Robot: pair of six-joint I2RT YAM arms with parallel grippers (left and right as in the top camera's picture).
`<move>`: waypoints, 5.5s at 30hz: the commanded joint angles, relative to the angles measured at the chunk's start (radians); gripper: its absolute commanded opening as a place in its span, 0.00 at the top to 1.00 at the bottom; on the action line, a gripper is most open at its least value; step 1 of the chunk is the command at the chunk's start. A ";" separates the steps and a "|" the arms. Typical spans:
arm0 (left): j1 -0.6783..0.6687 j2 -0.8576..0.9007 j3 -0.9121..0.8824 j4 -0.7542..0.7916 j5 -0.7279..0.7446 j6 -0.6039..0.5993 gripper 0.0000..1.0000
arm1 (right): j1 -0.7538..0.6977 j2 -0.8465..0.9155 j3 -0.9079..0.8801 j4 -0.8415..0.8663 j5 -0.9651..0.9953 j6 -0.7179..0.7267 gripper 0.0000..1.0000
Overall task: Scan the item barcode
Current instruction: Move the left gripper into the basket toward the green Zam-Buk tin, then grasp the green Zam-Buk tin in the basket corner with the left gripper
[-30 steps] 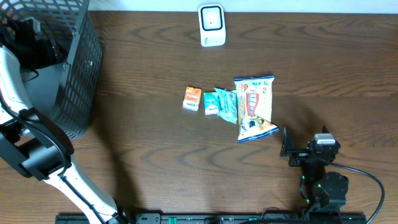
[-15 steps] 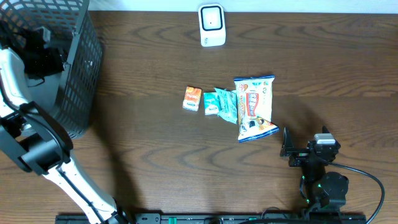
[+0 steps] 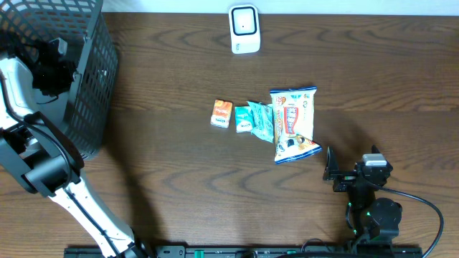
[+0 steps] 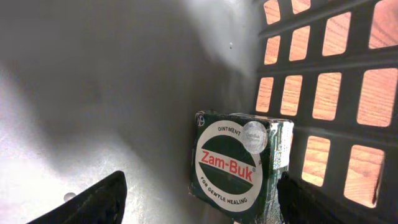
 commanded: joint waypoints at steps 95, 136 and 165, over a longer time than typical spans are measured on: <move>0.005 0.042 -0.003 0.134 -0.449 -0.200 0.24 | -0.005 -0.004 -0.001 -0.004 0.000 0.010 0.01; -0.037 -0.113 -0.195 0.190 -0.067 0.070 0.09 | -0.005 -0.004 -0.001 -0.004 0.000 0.010 0.01; -0.076 -0.107 -0.312 0.397 -0.081 0.068 0.25 | -0.005 -0.004 -0.001 -0.004 0.000 0.010 0.01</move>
